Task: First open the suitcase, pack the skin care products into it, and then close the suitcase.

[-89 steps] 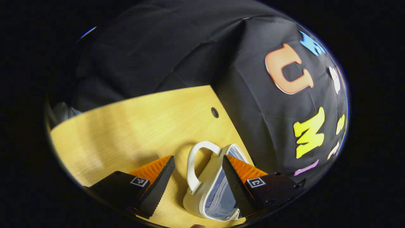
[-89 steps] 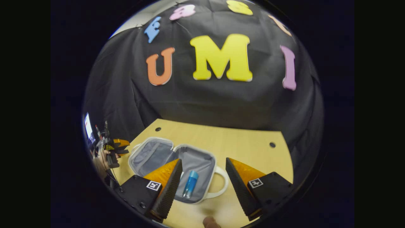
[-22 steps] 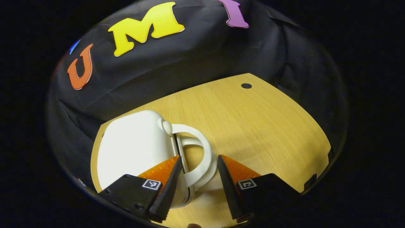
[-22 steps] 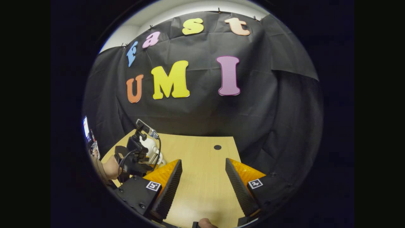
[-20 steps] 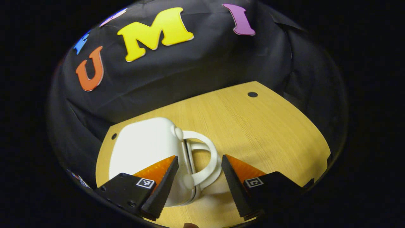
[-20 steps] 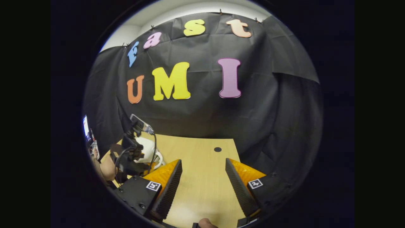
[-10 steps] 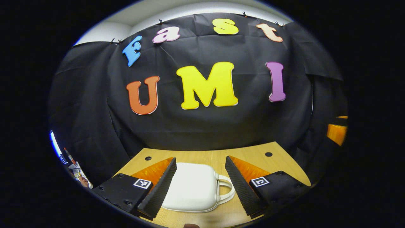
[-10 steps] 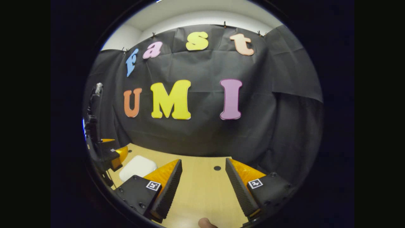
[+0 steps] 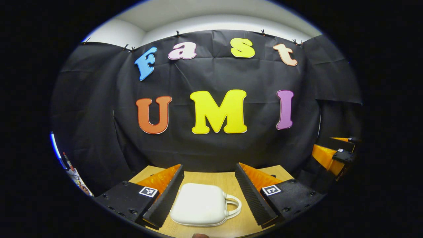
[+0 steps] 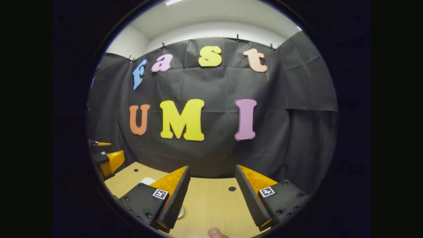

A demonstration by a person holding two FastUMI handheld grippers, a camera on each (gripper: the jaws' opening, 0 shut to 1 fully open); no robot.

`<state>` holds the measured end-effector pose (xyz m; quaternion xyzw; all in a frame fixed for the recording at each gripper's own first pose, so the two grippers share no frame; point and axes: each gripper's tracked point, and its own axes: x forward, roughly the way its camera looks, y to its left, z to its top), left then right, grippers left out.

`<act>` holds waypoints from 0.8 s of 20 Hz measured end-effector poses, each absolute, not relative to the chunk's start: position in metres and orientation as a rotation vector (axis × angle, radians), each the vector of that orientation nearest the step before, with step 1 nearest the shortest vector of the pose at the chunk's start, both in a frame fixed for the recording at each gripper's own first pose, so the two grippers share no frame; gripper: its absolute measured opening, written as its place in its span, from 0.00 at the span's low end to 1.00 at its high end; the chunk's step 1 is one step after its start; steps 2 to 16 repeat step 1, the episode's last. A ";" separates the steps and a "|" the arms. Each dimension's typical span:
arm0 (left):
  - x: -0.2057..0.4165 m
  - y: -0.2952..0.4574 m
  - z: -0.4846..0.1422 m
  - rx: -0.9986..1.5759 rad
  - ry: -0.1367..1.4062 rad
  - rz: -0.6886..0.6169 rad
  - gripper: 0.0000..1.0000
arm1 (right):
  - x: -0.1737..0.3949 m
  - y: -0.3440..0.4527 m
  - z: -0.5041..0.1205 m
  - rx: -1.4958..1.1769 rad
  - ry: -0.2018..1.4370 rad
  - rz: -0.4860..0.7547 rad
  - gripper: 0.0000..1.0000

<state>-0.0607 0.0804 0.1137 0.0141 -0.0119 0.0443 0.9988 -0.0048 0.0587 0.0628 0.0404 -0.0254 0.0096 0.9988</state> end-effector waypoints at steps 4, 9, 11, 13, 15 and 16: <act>-0.061 0.081 0.113 0.026 -0.024 0.085 0.99 | -0.006 0.061 0.061 0.076 -0.053 0.019 0.81; -0.061 0.081 0.113 0.026 -0.024 0.085 0.99 | -0.006 0.061 0.061 0.076 -0.053 0.019 0.81; -0.061 0.081 0.113 0.026 -0.024 0.085 0.99 | -0.006 0.061 0.061 0.076 -0.053 0.019 0.81; -0.061 0.081 0.113 0.026 -0.024 0.085 0.99 | -0.006 0.061 0.061 0.076 -0.053 0.019 0.81; -0.061 0.081 0.113 0.026 -0.024 0.085 0.99 | -0.006 0.061 0.061 0.076 -0.053 0.019 0.81; -0.061 0.081 0.113 0.026 -0.024 0.085 0.99 | -0.006 0.061 0.061 0.076 -0.053 0.019 0.81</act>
